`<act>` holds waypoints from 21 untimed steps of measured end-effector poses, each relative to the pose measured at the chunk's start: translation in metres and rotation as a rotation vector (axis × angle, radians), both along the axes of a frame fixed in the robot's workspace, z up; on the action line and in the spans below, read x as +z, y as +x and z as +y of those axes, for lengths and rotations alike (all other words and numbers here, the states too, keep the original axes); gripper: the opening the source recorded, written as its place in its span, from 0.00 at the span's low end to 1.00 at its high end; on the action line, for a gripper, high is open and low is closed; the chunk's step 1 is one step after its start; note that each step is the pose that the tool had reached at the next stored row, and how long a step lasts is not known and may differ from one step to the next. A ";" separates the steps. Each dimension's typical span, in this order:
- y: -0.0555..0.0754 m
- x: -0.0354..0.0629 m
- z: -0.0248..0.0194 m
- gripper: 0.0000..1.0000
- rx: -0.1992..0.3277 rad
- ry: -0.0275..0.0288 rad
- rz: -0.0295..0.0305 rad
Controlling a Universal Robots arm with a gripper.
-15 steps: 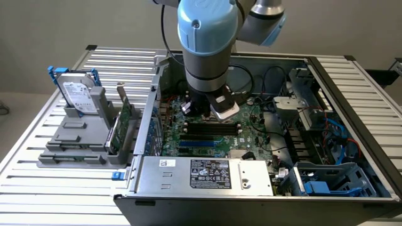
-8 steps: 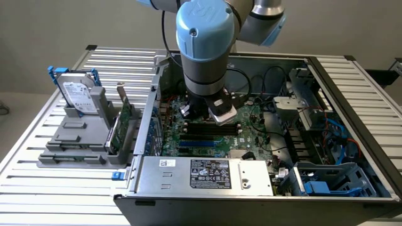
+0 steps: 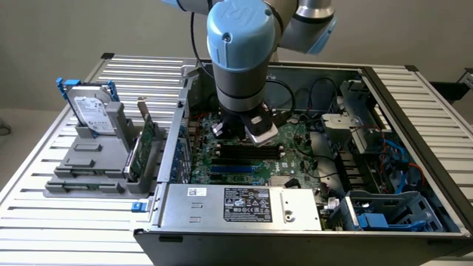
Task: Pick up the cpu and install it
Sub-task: 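Install the first cpu locking lever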
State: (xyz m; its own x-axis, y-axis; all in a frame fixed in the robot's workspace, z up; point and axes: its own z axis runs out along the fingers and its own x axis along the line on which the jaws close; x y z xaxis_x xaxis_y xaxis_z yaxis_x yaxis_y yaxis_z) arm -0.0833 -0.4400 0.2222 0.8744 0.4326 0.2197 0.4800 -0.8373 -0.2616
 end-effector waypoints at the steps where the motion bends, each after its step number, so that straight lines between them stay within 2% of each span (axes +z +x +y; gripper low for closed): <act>1: 0.000 0.0000 0.0000 0.11 0.000 0.0000 0.0000; 10: 0.000 -0.0006 0.0025 0.11 0.000 -0.0015 0.0001; 20: -0.002 -0.0058 0.0067 0.11 0.000 -0.0172 0.0001; 21: -0.003 -0.0076 0.0077 0.11 0.000 -0.0208 0.0001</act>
